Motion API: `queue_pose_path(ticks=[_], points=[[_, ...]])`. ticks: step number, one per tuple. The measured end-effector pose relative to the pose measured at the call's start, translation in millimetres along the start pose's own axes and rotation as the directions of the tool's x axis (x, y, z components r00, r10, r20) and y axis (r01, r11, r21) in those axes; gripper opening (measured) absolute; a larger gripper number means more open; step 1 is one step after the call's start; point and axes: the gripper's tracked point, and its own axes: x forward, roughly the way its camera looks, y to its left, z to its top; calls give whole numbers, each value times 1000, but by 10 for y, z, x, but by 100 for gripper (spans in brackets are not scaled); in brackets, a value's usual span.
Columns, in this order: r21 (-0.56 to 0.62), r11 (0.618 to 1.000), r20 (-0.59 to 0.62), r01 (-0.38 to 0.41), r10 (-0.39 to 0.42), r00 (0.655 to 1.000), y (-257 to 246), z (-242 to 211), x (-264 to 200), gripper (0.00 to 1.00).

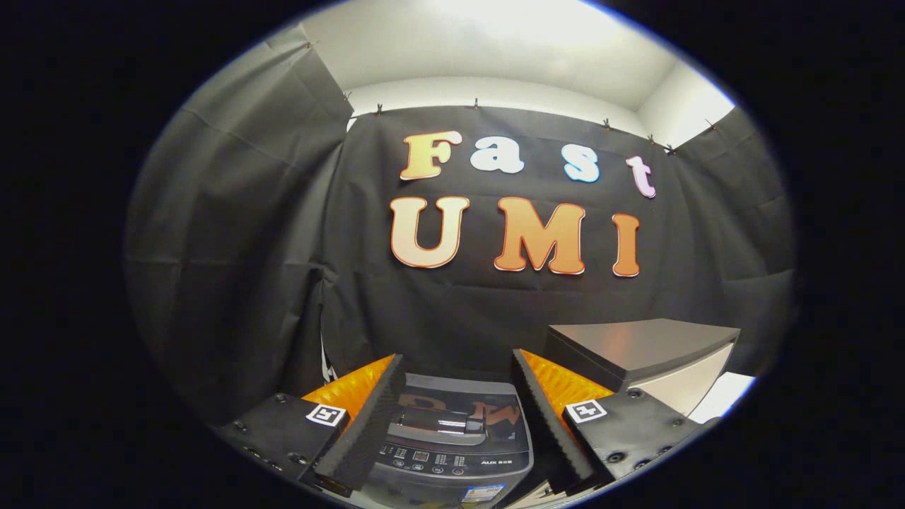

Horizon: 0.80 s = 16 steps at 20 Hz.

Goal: Put the clothes into the washing machine and then close the washing machine lid.

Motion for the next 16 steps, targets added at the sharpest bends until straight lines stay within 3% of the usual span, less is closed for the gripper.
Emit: queue_pose_path(ticks=[16], points=[[12,996,-8,91,-91,996,-52,-27,-1010,97]])
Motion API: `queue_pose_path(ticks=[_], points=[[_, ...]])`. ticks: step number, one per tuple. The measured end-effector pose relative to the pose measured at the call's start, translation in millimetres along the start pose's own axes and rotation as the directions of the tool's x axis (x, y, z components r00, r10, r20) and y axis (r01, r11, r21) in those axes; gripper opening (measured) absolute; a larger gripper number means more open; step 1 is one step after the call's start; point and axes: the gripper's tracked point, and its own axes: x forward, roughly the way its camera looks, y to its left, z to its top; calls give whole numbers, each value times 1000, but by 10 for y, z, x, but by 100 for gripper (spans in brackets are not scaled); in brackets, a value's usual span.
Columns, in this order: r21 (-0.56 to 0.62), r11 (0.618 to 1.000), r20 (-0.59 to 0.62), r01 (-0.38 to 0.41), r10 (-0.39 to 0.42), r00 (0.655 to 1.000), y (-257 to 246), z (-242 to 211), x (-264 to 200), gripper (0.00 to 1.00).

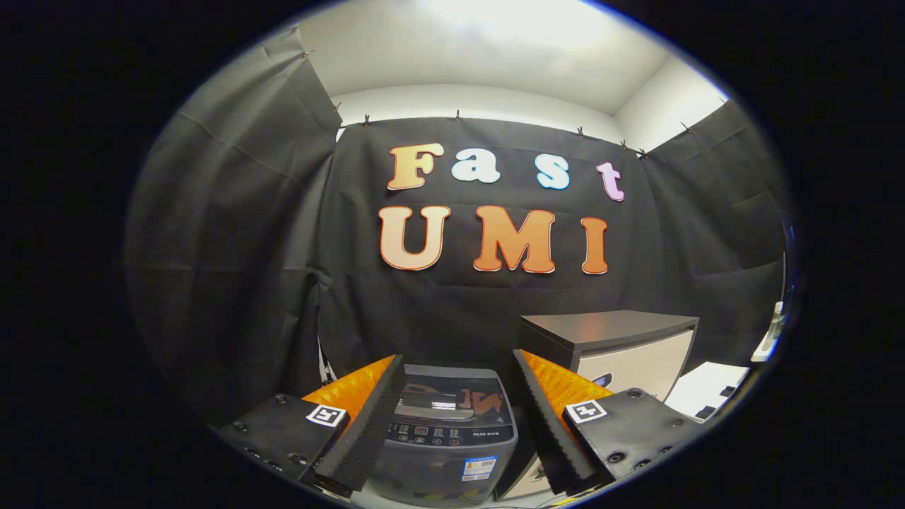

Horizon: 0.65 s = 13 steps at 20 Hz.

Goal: Put the clothes into the washing machine and then close the washing machine lid.

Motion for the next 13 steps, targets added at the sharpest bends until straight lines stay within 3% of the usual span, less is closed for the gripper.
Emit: queue_pose_path(ticks=[5,13], points=[[5,1000,8,31,-31,999,-101,4,-172,97],[24,1000,13,14,-14,1000,-109,-88,-279,97]])
